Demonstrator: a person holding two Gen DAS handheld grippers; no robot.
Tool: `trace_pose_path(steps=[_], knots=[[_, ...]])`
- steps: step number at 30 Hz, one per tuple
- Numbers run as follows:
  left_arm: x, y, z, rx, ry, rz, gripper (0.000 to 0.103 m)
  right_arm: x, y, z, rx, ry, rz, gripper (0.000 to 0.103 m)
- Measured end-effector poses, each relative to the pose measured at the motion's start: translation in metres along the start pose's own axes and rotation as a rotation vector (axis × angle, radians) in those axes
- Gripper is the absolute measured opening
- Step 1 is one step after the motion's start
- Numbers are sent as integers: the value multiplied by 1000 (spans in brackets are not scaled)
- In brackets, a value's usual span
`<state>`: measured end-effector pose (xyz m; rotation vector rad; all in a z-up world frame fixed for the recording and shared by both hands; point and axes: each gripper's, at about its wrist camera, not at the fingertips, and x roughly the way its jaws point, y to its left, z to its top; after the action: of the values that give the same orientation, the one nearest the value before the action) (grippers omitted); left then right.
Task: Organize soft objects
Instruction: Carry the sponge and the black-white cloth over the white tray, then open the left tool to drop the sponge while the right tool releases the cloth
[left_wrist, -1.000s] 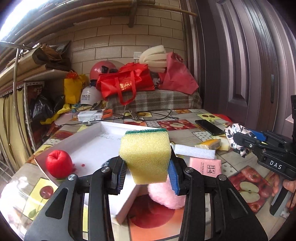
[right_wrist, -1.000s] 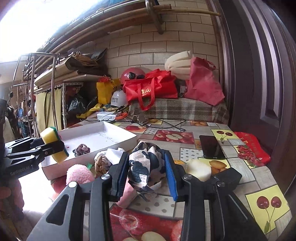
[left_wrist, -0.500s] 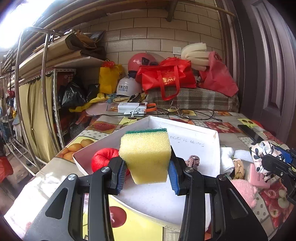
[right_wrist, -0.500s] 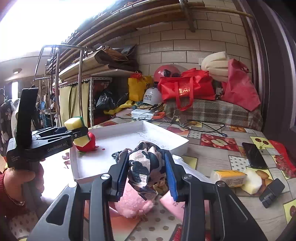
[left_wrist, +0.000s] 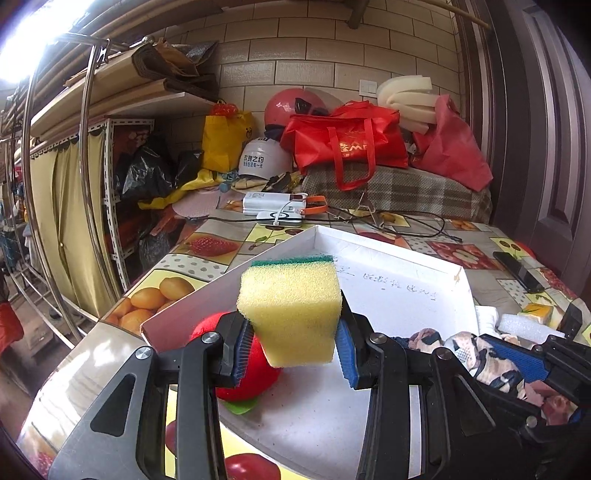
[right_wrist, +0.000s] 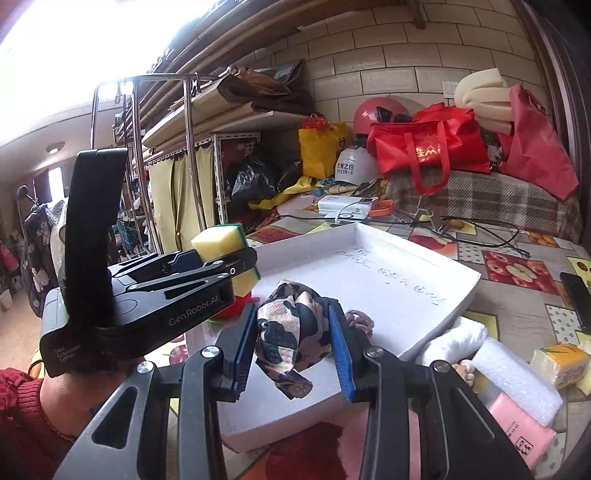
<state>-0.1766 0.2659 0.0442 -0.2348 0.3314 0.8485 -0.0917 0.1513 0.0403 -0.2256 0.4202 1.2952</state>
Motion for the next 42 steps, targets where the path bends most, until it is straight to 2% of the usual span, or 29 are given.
trace_pose_path(steps=[6,9,11,14,16,19,23,26,27,28,29,30,31,32,33,42], knots=[[5,5,2,-6,9,-18,39,35,-2,4,10,137,61,37],[6,4,4,3,10,-25,39,46,-13,7,29,173,14,37],[8,2,5,12,10,-24,39,51,-24,9,41,183,-50,37],[8,-1,5,29,5,-26,39,53,-45,14,84,161,-189,38],[8,-4,6,45,-3,-32,39,48,-58,15,138,127,-230,38],[13,-10,8,65,-3,-58,39,41,-62,15,172,91,-221,38],[24,-21,10,101,36,-94,40,41,-51,19,128,68,-205,39],[24,-22,10,97,30,-71,41,42,-45,22,100,58,-216,47],[23,-18,10,76,24,-50,45,43,-44,22,97,58,-221,54],[23,-13,11,50,20,-29,53,43,-46,22,102,58,-226,67],[22,-8,11,18,15,-10,61,42,-48,22,114,56,-232,74],[22,-1,11,-15,13,3,79,42,-52,22,132,54,-237,85],[22,5,11,-46,12,10,87,41,-55,22,149,51,-235,94],[22,10,11,-72,12,15,98,41,-58,22,162,49,-234,99],[22,13,11,-89,13,19,103,41,-59,22,167,46,-231,103],[18,15,10,-102,-9,55,103,35,-41,23,84,7,-276,103]])
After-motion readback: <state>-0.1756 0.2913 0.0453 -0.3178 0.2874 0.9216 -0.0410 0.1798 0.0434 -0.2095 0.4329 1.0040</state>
